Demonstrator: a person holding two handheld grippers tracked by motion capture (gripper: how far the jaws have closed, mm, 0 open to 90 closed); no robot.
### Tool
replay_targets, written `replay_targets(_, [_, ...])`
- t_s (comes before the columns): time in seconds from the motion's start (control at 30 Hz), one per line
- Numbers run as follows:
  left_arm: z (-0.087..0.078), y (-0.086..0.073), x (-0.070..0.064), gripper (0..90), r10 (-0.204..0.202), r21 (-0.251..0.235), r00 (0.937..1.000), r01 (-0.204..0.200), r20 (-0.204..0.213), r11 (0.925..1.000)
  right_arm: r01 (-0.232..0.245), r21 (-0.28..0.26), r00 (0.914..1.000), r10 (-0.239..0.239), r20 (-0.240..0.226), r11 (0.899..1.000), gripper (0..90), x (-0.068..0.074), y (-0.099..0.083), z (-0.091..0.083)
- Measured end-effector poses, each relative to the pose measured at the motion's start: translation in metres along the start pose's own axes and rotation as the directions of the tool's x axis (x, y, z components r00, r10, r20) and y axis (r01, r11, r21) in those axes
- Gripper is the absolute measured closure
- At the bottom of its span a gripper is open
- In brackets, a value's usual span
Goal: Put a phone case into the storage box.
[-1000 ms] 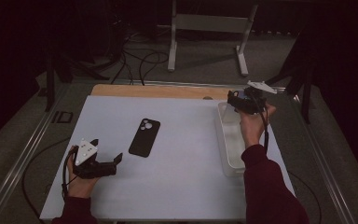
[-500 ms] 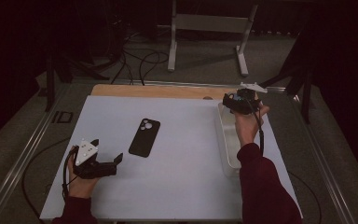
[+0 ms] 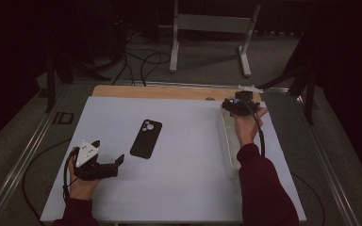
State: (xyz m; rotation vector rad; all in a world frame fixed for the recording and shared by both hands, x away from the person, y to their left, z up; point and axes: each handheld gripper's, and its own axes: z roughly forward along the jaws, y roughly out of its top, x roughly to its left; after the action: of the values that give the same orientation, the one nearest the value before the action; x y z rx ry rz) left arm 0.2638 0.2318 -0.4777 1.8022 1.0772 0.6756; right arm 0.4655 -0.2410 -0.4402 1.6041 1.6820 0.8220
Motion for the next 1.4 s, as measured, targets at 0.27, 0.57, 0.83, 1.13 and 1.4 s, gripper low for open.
replay_targets(0.27, [0.000,0.000,-0.001,0.0,0.000,-0.002,1.0000,0.000,0.002,1.0000,-0.007,0.011,0.9999,0.007,0.012,1.000,16.3,0.002,0.003,0.006])
replay_targets(0.57, [0.000,0.000,-0.001,0.1,0.001,0.001,1.0000,-0.001,0.008,1.0000,-0.046,0.024,0.9989,0.046,0.001,0.999,6.9,-0.001,0.011,0.009])
replay_targets(0.83, [0.001,0.000,-0.003,0.6,0.007,0.007,0.9999,-0.007,0.014,1.0000,-0.022,-0.026,0.9991,0.021,-0.036,0.999,6.9,-0.004,0.017,0.003])
replay_targets(1.13, [0.000,0.000,-0.003,0.7,0.005,0.005,0.9999,-0.005,0.011,1.0000,-0.017,-0.018,0.9987,0.016,-0.048,1.000,7.0,-0.005,0.019,0.000])
replay_targets(1.4, [0.000,0.000,-0.002,0.5,-0.002,0.002,1.0000,0.002,0.004,1.0000,-0.017,-0.009,0.9975,0.016,-0.069,1.000,7.2,-0.006,0.014,-0.003])
